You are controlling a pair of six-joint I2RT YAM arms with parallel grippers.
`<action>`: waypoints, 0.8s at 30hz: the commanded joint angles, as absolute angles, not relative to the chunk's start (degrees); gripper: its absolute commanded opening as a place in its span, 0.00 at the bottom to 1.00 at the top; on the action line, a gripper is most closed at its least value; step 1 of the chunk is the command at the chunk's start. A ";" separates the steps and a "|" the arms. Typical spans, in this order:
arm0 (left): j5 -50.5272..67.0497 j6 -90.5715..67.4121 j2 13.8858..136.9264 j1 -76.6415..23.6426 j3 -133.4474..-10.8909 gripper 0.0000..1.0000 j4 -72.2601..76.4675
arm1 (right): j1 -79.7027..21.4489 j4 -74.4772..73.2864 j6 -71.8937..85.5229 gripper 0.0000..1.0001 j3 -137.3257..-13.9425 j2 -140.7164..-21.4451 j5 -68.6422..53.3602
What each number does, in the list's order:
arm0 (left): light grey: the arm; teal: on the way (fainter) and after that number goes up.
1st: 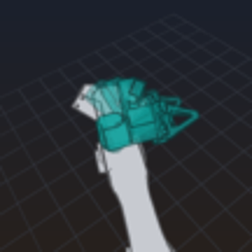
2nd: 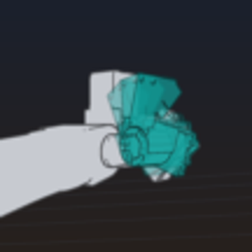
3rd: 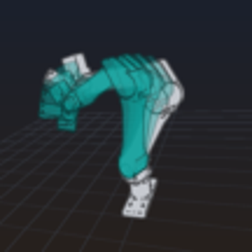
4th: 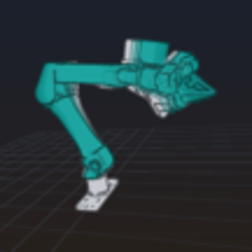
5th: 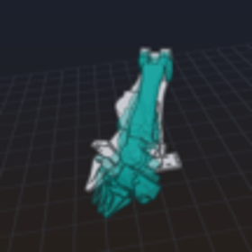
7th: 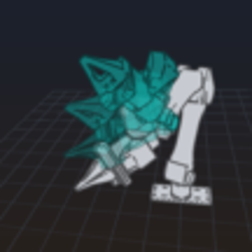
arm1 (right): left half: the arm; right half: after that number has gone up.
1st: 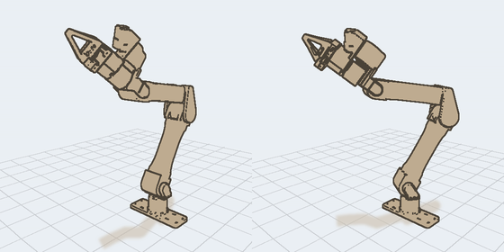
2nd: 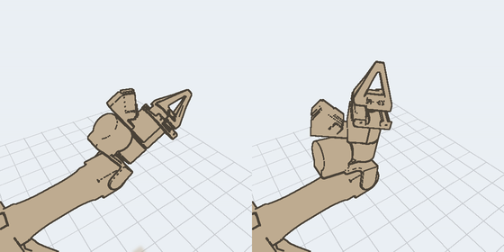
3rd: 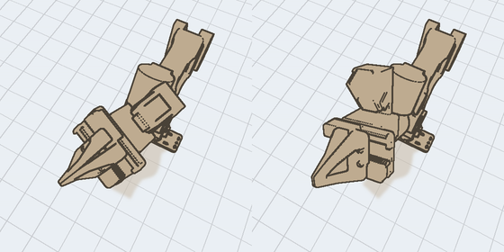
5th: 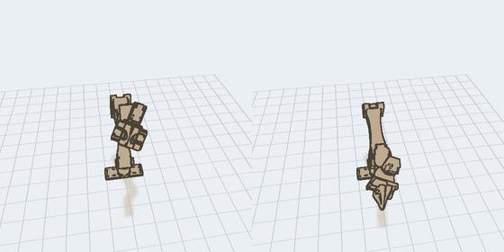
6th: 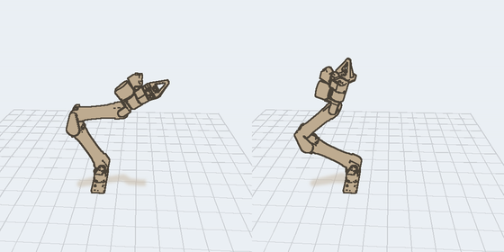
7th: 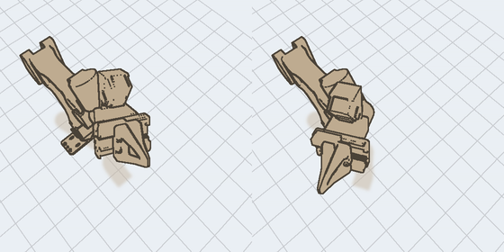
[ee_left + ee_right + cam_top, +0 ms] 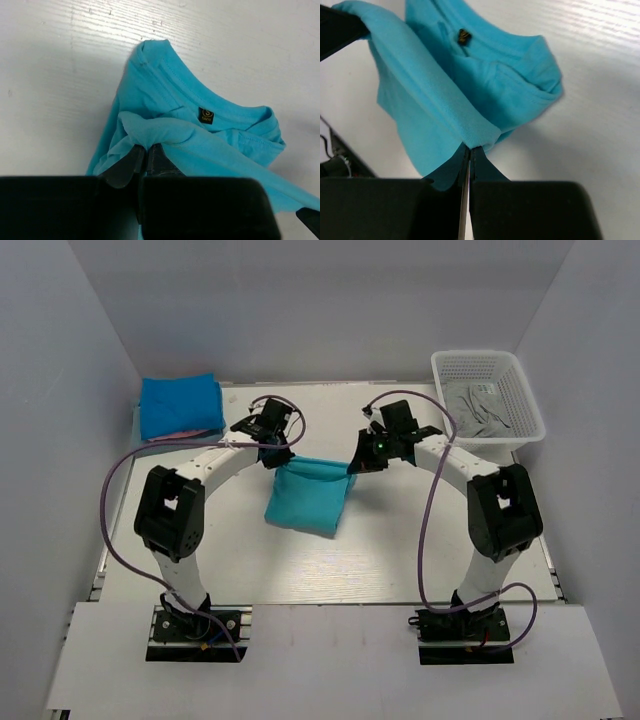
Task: Fold and stack the t-shirts
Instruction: Fold the long partially folded tshirt into a neat square
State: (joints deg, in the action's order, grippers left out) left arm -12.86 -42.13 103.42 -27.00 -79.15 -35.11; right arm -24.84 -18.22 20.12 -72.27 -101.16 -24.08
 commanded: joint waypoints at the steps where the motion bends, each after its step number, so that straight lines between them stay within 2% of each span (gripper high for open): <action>1: -13.54 -40.52 105.20 -25.84 -82.70 0.08 -33.93 | -23.82 -15.38 18.98 0.00 -76.37 -103.53 -20.40; 2: -13.54 -40.52 106.08 -25.14 -84.18 0.19 -34.97 | -23.64 -15.38 18.98 0.00 -76.90 -104.84 -19.78; 3: -13.54 -40.52 107.48 -25.14 -84.98 0.37 -36.02 | -23.64 -15.21 19.25 0.13 -78.30 -105.90 -17.51; 4: -13.54 -40.52 108.10 -24.61 -87.08 0.87 -36.91 | -23.56 -15.73 19.25 0.38 -78.83 -106.69 -17.14; 5: -13.54 -40.52 108.11 -24.61 -87.97 1.00 -37.61 | -23.38 -16.60 18.90 0.89 -79.53 -107.31 -16.44; 9: -13.80 -39.64 106.01 -24.61 -89.91 1.00 -38.23 | -24.08 -18.55 17.93 0.90 -81.66 -104.42 -15.73; 13: -7.66 -36.57 99.50 -26.01 -79.32 1.00 -27.30 | -25.05 -10.85 18.72 0.90 -72.19 -96.61 -23.71; 15: -0.73 -34.98 97.73 -26.02 -74.65 1.00 -22.61 | -25.66 -8.97 20.29 0.90 -67.69 -94.66 -29.84; 19: 8.77 -32.97 100.89 -26.02 -73.74 1.00 -15.57 | -25.75 -3.08 21.36 0.90 -64.77 -96.14 -31.90; 24: 8.61 -32.96 108.01 -26.02 -77.95 1.00 -16.17 | -25.23 4.80 19.78 0.90 -66.00 -102.63 -32.43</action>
